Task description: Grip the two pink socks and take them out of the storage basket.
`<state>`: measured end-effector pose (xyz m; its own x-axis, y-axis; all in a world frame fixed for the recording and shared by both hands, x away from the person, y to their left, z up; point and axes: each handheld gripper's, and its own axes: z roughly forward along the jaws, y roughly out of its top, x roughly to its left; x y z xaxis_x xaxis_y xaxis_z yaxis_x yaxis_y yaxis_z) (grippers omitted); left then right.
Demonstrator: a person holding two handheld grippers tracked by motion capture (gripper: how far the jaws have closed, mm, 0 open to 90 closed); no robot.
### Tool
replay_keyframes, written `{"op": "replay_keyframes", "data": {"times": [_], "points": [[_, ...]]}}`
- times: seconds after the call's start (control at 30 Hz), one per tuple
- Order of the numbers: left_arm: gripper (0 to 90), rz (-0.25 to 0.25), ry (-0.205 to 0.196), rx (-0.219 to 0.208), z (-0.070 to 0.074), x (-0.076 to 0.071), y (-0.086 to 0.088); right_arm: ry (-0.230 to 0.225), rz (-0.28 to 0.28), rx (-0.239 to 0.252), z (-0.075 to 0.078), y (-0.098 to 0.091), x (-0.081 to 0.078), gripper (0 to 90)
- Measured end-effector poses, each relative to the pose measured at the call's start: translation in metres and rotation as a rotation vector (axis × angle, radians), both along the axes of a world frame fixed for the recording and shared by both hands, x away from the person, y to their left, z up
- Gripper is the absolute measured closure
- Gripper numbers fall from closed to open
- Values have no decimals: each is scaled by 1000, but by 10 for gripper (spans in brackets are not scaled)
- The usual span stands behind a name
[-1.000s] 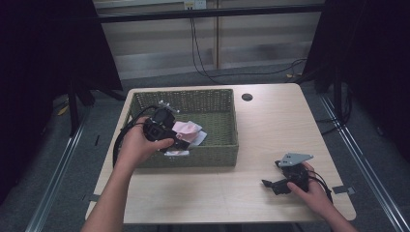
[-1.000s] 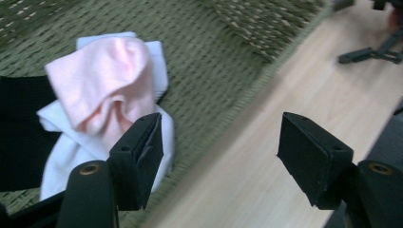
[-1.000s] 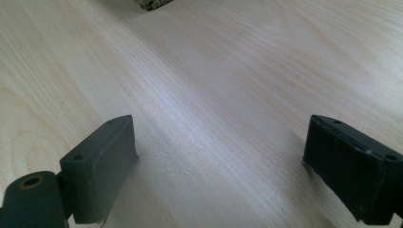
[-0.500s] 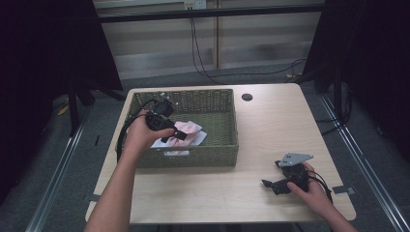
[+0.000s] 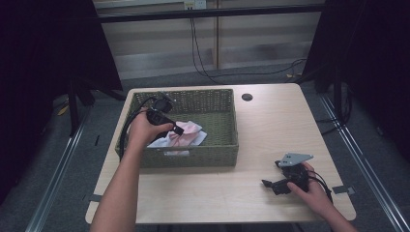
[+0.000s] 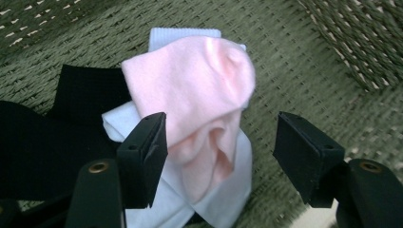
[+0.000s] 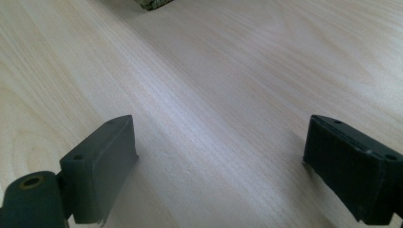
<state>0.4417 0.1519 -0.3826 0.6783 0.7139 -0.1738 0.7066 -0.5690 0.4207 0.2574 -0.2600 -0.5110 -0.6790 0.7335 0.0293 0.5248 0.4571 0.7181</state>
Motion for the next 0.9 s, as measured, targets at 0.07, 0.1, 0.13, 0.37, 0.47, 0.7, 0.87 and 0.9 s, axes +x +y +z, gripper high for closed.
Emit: {"op": "replay_keyframes", "data": {"times": [0.07, 0.1, 0.13, 0.37, 0.47, 0.7, 0.87, 0.9], "points": [[367, 8, 3, 7, -4, 3, 0, -1, 1, 0, 0, 0, 0, 97], [371, 8, 8, 12, -5, 5, 0, -1, 1, -1, 0, 0, 0, 97], [375, 11, 10, 14, -7, 6, 0, -1, 1, 0, 0, 0, 0, 97], [423, 14, 10, 7, -13, 12, -7, -2, 2, 0, 0, 0, 0, 97], [461, 13, 13, 3, -15, 15, -9, -2, 2, 0, 0, 0, 0, 97], [562, 33, 29, 21, -20, 19, -12, -2, 3, 0, 0, 0, 0, 97], [634, 32, 41, 21, -23, 21, -13, -2, 3, 0, 0, 0, 0, 97], [649, 35, 46, 18, -23, 22, -13, -2, 3, 0, 0, 0, 0, 97]]}}
